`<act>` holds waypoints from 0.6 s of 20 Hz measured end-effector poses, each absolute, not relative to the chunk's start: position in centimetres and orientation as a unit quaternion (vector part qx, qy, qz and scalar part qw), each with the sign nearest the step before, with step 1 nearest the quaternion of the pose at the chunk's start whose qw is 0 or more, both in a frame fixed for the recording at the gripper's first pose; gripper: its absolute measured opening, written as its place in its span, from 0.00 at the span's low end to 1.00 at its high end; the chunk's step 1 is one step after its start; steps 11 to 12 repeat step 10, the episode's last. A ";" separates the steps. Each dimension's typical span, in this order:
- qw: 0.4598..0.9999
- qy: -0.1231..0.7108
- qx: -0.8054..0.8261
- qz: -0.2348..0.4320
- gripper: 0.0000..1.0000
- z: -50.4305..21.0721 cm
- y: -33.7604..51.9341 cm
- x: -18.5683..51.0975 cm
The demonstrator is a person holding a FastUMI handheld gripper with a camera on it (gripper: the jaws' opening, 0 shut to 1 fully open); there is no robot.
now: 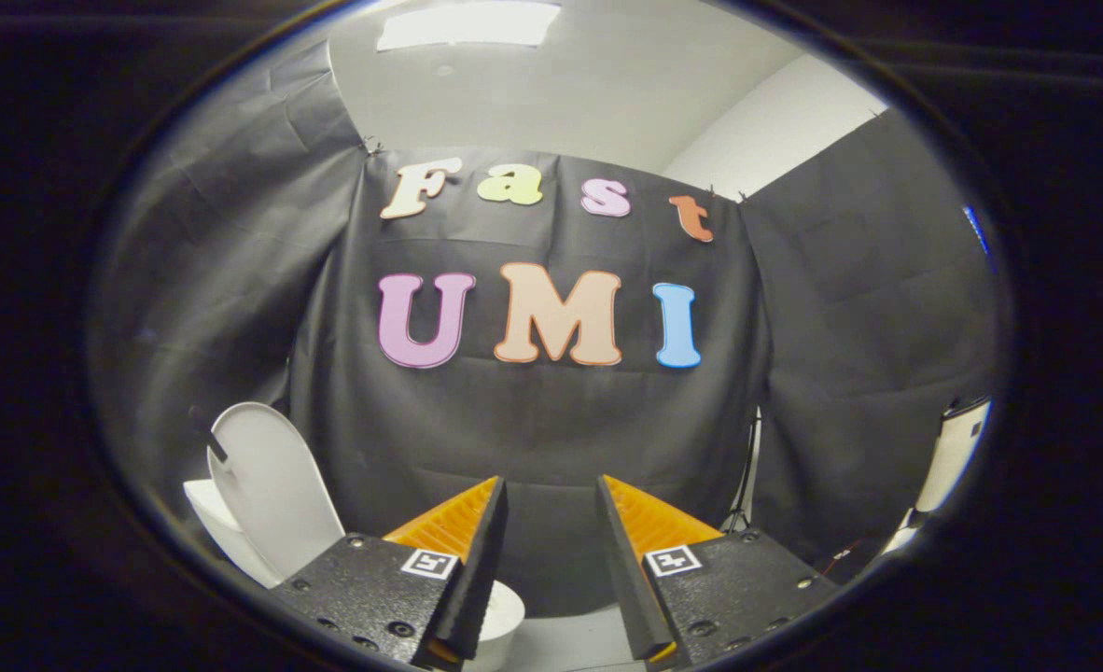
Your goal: Open the toilet lid.
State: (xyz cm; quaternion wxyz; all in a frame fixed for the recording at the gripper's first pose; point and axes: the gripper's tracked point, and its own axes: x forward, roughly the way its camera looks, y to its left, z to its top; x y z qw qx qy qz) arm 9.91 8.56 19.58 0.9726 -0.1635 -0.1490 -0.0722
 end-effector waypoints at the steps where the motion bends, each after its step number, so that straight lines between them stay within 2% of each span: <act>1: 0.972 -0.144 -0.167 -0.082 0.60 19.0 8.0 9.7; 12: 0.980 -0.079 -0.148 -0.107 0.66 14.2 4.5 8.4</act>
